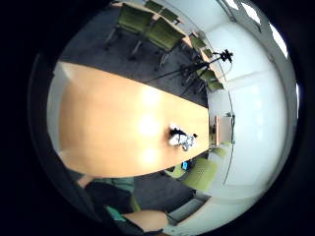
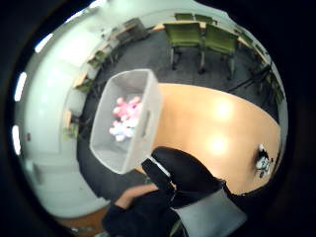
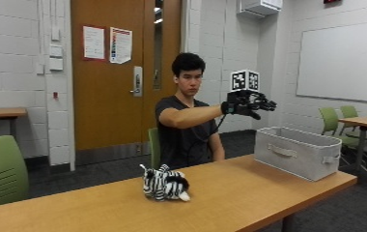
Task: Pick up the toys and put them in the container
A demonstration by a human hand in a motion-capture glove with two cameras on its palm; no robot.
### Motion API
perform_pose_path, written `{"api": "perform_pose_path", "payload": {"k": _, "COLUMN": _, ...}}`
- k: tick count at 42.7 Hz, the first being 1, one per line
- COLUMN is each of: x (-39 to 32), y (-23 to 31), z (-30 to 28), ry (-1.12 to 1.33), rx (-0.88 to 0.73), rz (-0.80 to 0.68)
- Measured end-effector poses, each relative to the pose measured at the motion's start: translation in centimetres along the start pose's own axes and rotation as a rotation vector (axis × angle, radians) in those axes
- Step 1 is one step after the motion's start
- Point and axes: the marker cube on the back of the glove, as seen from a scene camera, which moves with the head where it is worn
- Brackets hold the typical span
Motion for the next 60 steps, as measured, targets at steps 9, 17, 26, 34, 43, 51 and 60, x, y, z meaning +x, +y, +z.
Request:
{"api": "perform_pose_path", "payload": {"k": 9, "x": 12.2, "y": 3.6, "z": 1.5, "ry": 0.023, "rx": -0.009, "rz": 0.104}}
{"api": "perform_pose_path", "payload": {"k": 17, "x": 21.0, "y": 6.5, "z": 3.3, "ry": 0.012, "rx": -0.040, "rz": 0.146}}
{"api": "perform_pose_path", "payload": {"k": 26, "x": 29.3, "y": 9.7, "z": 8.1, "ry": -0.004, "rx": -0.052, "rz": 0.224}}
{"api": "perform_pose_path", "payload": {"k": 34, "x": 33.0, "y": 12.2, "z": 14.4, "ry": -0.032, "rx": -0.158, "rz": 0.258}}
{"api": "perform_pose_path", "payload": {"k": 43, "x": 34.4, "y": 14.5, "z": 21.0, "ry": -0.051, "rx": -0.275, "rz": 0.272}}
{"api": "perform_pose_path", "payload": {"k": 51, "x": 34.6, "y": 15.2, "z": 25.1, "ry": -0.066, "rx": -0.349, "rz": 0.310}}
{"api": "perform_pose_path", "payload": {"k": 60, "x": 35.4, "y": 16.1, "z": 26.9, "ry": -0.153, "rx": -0.261, "rz": 0.380}}
